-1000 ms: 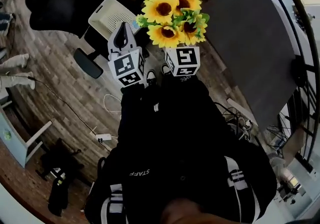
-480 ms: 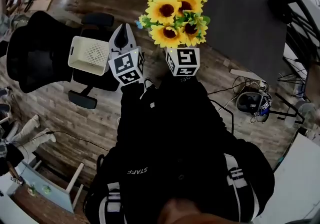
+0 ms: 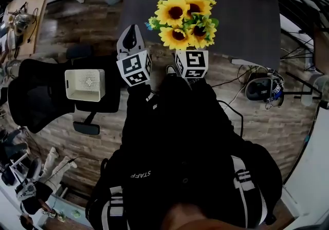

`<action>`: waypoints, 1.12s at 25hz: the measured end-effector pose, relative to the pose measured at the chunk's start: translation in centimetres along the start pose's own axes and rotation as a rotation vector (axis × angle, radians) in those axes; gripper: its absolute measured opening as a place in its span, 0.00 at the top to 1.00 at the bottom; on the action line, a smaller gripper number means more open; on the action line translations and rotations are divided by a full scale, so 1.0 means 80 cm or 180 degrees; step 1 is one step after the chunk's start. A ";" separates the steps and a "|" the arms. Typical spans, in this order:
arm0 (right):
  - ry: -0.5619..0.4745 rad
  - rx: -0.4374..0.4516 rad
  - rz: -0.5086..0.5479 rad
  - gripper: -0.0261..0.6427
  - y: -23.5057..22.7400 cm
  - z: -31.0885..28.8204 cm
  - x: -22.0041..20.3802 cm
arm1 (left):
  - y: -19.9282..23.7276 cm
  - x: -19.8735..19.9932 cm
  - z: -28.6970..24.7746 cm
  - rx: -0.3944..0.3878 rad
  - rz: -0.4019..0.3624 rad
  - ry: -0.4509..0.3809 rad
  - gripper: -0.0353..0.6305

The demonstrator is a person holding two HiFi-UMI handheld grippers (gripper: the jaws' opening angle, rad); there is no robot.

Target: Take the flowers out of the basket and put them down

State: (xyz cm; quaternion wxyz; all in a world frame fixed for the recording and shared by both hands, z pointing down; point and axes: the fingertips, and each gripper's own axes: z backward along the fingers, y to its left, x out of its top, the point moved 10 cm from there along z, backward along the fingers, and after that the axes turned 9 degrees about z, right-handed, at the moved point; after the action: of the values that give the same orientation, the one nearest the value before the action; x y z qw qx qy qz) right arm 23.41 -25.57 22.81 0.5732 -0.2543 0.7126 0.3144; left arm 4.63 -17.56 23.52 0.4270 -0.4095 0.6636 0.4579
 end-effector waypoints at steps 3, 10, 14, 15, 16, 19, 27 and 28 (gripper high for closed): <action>0.0031 -0.0091 -0.0080 0.13 -0.077 -0.003 -0.017 | -0.066 -0.007 -0.052 -0.0127 -0.0129 0.0069 0.95; 0.0141 -0.0199 -0.0109 0.13 -0.173 -0.017 -0.054 | -0.141 -0.029 -0.129 -0.0232 -0.0208 0.0215 0.95; 0.0253 -0.0257 -0.0141 0.13 -0.178 -0.030 -0.077 | -0.140 -0.050 -0.153 -0.0315 -0.0214 0.0360 0.95; 0.0282 -0.0272 -0.0149 0.13 -0.178 -0.034 -0.084 | -0.138 -0.056 -0.159 -0.0342 -0.0216 0.0391 0.95; 0.0309 -0.0289 -0.0159 0.13 -0.178 -0.038 -0.092 | -0.137 -0.063 -0.165 -0.0368 -0.0222 0.0419 0.95; 0.0394 -0.0339 -0.0209 0.13 -0.178 -0.049 -0.117 | -0.132 -0.083 -0.184 -0.0424 -0.0245 0.0499 0.95; 0.0614 -0.0413 -0.0305 0.13 -0.186 -0.070 -0.194 | -0.132 -0.141 -0.224 -0.0519 -0.0294 0.0680 0.95; 0.0631 -0.0424 -0.0319 0.13 -0.185 -0.072 -0.203 | -0.130 -0.149 -0.227 -0.0517 -0.0298 0.0700 0.95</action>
State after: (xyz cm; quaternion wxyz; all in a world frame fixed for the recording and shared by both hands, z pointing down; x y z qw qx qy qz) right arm 33.74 -39.75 37.20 0.4968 -0.3570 0.7297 0.3052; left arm 14.45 -35.66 35.96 0.3379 -0.5209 0.6474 0.4420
